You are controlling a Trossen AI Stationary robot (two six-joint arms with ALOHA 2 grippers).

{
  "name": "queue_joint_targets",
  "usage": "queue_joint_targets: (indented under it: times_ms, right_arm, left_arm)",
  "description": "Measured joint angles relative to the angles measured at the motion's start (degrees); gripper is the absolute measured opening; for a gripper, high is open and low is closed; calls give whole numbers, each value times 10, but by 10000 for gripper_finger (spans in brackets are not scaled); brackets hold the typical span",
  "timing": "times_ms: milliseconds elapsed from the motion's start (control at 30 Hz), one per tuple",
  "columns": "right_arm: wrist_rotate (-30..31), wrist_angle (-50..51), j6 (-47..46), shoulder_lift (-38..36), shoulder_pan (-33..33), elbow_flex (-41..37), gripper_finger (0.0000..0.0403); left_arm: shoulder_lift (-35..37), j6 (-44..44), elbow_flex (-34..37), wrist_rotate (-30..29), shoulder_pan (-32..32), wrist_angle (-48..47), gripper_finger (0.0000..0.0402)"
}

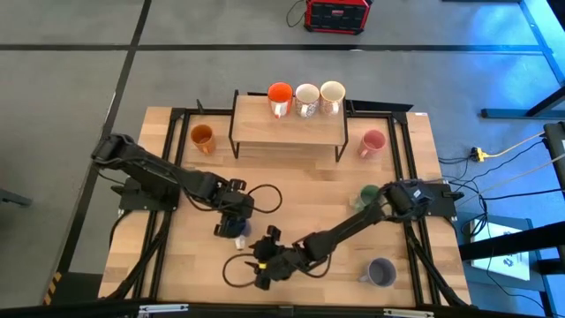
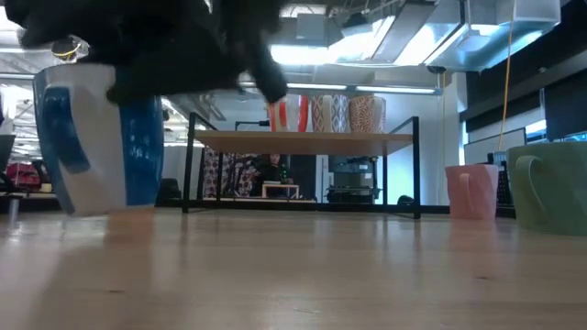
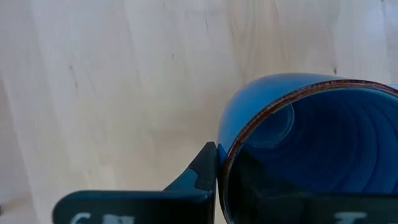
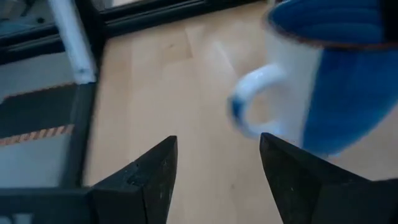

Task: Place coffee mugs
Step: Put the blue mug on the shelf

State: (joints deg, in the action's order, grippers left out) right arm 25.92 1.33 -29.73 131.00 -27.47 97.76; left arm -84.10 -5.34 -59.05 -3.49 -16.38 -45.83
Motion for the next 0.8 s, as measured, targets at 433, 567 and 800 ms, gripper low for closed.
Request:
queue_joint_targets:
  times_ms: [433,567,800]
  right_arm:
    - [-56,-120,47,41,28,0,214]
    - [-50,-110,62,41,30,1,190]
    - [-57,-105,76,43,33,1,100]
  left_arm:
    - [-2,-1,0,3,0,17,12]
    - [-1,-1,0,15,0,37,12]
    - [-1,-5,0,25,4,52,12]
